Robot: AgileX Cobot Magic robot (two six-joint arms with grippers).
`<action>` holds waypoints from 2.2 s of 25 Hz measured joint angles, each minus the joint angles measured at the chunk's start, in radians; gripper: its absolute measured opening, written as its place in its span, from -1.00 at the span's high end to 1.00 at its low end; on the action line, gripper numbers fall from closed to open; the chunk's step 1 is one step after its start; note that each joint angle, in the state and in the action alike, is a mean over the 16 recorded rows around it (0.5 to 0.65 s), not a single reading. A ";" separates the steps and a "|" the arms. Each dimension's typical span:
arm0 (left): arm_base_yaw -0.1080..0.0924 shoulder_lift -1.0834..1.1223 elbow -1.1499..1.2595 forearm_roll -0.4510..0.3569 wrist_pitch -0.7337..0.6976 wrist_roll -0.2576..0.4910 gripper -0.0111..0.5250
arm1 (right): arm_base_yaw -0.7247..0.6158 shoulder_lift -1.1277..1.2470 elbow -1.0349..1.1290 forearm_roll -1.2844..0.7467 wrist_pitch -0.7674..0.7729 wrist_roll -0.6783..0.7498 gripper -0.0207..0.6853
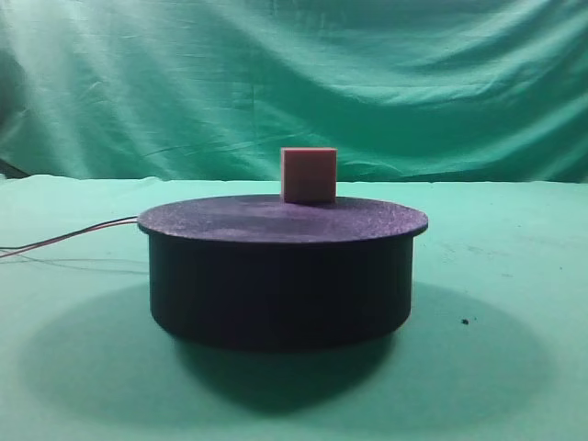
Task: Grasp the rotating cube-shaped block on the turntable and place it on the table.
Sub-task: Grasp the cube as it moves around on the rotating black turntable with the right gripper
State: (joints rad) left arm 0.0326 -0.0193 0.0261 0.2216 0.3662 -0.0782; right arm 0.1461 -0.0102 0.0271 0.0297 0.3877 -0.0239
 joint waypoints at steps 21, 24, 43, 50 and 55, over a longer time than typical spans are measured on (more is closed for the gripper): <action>0.000 0.000 0.000 0.000 0.000 0.000 0.96 | 0.000 0.000 -0.001 0.039 -0.257 0.017 0.94; 0.000 0.000 0.000 0.000 0.000 0.000 0.96 | 0.000 0.007 -0.020 0.071 -0.343 0.014 0.94; 0.000 0.000 0.000 0.000 0.000 0.000 0.96 | 0.002 0.623 -0.400 0.203 0.126 0.036 0.94; 0.000 0.000 0.000 0.000 0.000 0.000 0.96 | 0.078 0.902 -0.471 0.229 0.190 -0.020 0.94; 0.000 0.000 0.000 0.000 0.000 0.000 0.96 | 0.204 1.053 -0.554 0.234 0.225 -0.024 0.94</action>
State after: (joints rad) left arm 0.0326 -0.0193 0.0261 0.2216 0.3662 -0.0782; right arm 0.3496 1.0428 -0.5271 0.2634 0.6122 -0.0477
